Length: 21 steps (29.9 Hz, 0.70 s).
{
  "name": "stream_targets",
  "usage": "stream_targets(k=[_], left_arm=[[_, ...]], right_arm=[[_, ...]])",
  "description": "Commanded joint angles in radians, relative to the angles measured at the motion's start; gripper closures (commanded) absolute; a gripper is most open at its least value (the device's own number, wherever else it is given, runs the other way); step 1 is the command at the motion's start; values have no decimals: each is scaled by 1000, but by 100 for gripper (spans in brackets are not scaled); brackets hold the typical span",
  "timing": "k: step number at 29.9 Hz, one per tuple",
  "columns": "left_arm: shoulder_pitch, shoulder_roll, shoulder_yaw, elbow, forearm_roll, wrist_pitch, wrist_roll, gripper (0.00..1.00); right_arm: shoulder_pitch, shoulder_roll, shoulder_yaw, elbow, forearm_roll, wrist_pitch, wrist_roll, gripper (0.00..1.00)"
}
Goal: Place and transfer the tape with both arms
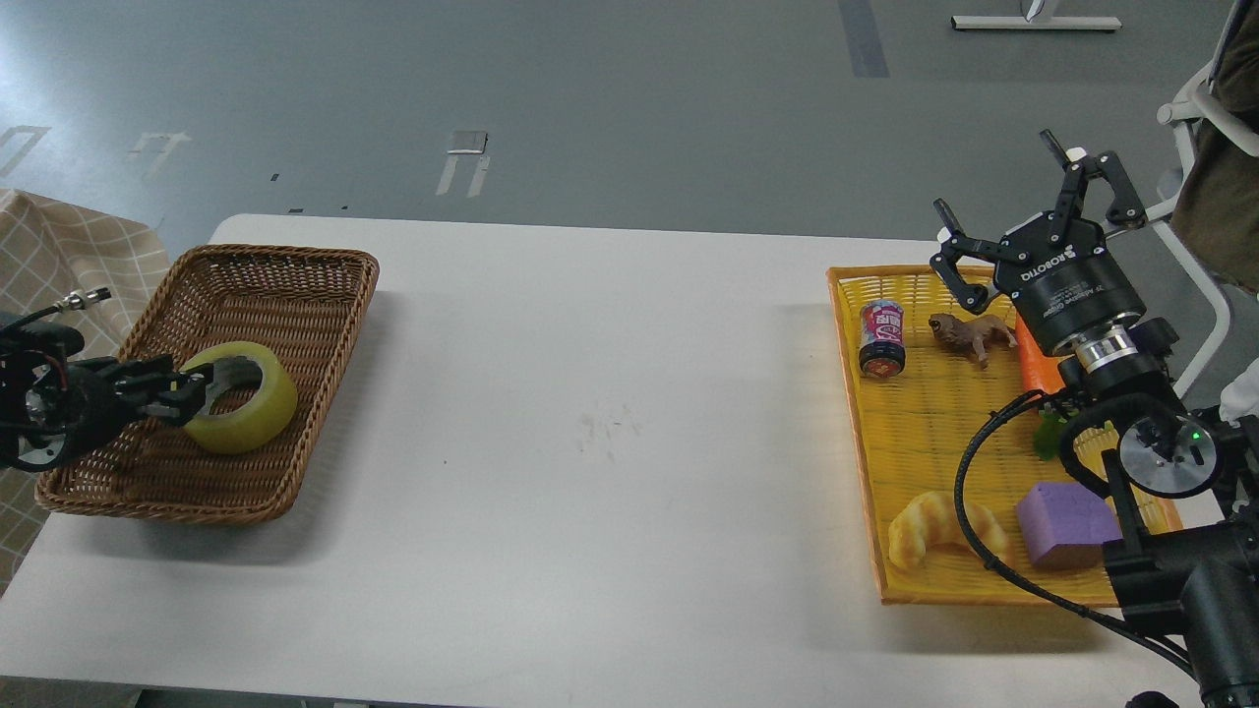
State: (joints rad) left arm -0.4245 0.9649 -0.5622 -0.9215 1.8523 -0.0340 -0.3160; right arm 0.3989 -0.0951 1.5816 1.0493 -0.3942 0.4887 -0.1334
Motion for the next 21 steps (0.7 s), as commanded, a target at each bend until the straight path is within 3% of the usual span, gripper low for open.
stream_targets(k=[1,8,12,15,21], left_arm=[[-4,2,-2,-8,-30,9,-5,10],[-74,29,-8,-57,-220,9,-29,4],[-184,52,-13,-100,-413,0,-109,3],[-253,48,-15,-105,-519,-12,-133,3],[-356,-9,-19,-105,-876,-82,-137,2]], right_arm=[[1,0,0,0,0,0,0,0],[3,0,1,1,0,0,0,0],[14,0,5,1,0,0,0,0],[15,-6,6,1,0,0,0,0],[24,-11,9,9,0,0,-2,0]])
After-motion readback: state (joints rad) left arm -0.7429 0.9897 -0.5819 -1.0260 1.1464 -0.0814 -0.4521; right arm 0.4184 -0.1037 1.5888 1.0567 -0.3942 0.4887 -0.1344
